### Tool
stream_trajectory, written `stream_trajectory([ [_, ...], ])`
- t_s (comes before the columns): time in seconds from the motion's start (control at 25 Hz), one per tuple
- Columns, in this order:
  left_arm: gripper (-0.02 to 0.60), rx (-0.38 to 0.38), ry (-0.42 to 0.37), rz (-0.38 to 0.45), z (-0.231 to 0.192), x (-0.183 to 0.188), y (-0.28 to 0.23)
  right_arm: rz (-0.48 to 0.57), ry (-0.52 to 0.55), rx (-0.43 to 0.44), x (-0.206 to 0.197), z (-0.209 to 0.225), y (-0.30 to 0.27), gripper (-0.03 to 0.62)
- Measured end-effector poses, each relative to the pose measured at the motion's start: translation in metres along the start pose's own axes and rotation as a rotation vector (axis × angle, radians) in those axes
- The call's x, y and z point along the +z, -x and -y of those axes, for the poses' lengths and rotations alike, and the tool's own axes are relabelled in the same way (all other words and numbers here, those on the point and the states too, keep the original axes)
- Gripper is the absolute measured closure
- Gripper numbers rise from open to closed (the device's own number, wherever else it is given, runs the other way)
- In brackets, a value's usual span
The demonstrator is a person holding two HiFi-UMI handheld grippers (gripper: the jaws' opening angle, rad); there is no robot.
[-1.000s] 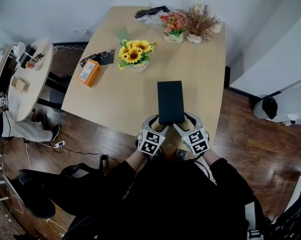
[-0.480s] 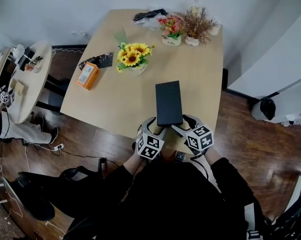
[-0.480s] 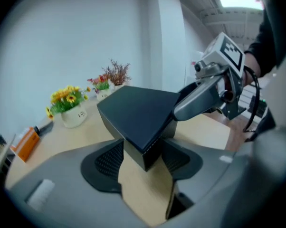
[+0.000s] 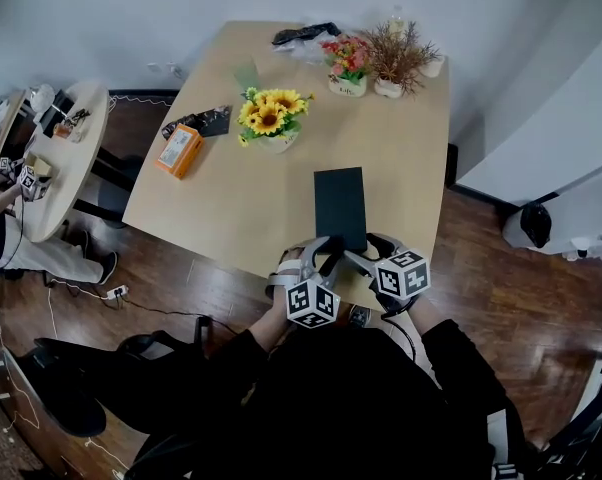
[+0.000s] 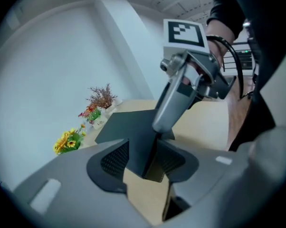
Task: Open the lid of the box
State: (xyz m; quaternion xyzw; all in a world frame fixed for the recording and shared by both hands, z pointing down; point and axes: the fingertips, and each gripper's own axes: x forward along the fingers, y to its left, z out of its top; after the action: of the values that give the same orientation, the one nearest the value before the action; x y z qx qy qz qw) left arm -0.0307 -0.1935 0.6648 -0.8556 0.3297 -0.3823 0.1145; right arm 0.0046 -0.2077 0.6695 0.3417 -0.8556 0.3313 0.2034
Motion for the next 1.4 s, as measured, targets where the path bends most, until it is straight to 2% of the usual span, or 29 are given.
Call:
stream_trajectory([
  [0.08, 0.43, -0.011, -0.019, -0.009, 0.004, -0.002, -0.001, 0.017, 0.0, -0.002, 0.008, -0.003, 0.001, 0.276],
  [0.16, 0.521, -0.012, -0.015, -0.016, 0.009, -0.003, 0.0, 0.015, 0.029, -0.003, 0.011, -0.005, 0.003, 0.276],
  [0.32, 0.54, 0.021, 0.012, -0.008, 0.007, 0.001, 0.005, 0.056, 0.055, -0.001, 0.017, -0.008, 0.014, 0.276],
  [0.4, 0.546, 0.024, 0.056, 0.015, 0.004, 0.004, 0.007, 0.093, 0.069, 0.011, 0.023, -0.011, 0.022, 0.276],
  [0.48, 0.549, 0.013, 0.169, 0.053, 0.0, 0.006, 0.011, 0.125, 0.106, 0.024, 0.026, -0.016, 0.031, 0.276],
  [0.6, 0.552, -0.008, 0.404, 0.123, -0.011, 0.008, 0.025, 0.159, 0.163, 0.025, 0.028, -0.022, 0.04, 0.28],
  [0.72, 0.568, 0.009, 0.595, 0.175, -0.026, 0.002, 0.042, 0.154, 0.161, -0.002, 0.024, -0.014, 0.041, 0.306],
  [0.88, 0.581, 0.063, 0.804, 0.207, -0.042, -0.02, 0.062, 0.122, 0.127, -0.033, 0.014, -0.003, 0.034, 0.324],
  [1.04, 0.581, 0.059, 1.002, 0.221, -0.053, -0.044, 0.068, 0.119, 0.126, -0.049, 0.015, 0.0, 0.028, 0.341],
  [1.2, 0.581, 0.061, 1.155, 0.191, -0.051, -0.069, 0.071, 0.17, 0.144, -0.063, 0.031, -0.006, 0.036, 0.372],
  [1.4, 0.581, 0.024, 1.255, 0.16, -0.04, -0.075, 0.08, 0.275, 0.149, -0.103, 0.064, -0.009, 0.061, 0.432],
])
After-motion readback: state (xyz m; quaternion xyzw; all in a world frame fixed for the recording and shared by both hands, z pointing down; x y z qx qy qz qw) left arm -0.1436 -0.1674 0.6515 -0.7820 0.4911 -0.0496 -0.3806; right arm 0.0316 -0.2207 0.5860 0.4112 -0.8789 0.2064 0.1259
